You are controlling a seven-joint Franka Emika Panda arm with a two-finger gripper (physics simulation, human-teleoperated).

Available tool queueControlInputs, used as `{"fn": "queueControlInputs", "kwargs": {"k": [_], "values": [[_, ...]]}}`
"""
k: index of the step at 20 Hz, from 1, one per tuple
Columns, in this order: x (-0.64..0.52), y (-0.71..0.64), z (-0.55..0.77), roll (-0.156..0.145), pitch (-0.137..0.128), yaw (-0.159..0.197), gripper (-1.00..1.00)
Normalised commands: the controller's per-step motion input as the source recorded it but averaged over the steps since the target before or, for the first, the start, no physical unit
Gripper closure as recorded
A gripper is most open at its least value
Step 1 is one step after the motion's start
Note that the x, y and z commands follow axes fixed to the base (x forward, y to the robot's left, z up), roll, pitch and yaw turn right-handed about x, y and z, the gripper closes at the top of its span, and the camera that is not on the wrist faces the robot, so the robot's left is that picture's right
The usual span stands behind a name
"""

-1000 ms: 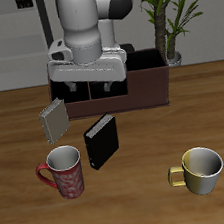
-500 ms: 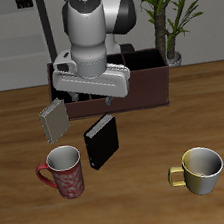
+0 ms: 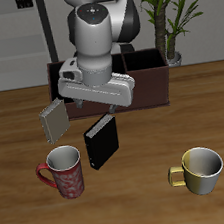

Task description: Place the black book into the back desk caddy's right compartment

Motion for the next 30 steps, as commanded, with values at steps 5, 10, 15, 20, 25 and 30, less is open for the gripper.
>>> {"fn": "queueControlInputs", "kwargs": {"k": [5,10,15,20,25,30], "values": [[0.02,-0.04,-0.10,-0.001,-0.003,-0.007,-1.00],[0.01,0.01,-0.11,-0.002,-0.012,-0.027,-1.00],[-0.05,-0.02,-0.08,0.029,-0.036,-0.025,-1.00],[-0.03,-0.09,-0.04,0.017,-0.031,-0.030,-1.00],[0.00,-0.10,-0.03,0.005,-0.018,-0.025,-1.00],[0.03,0.01,0.01,0.004,-0.016,-0.007,-1.00]]}}
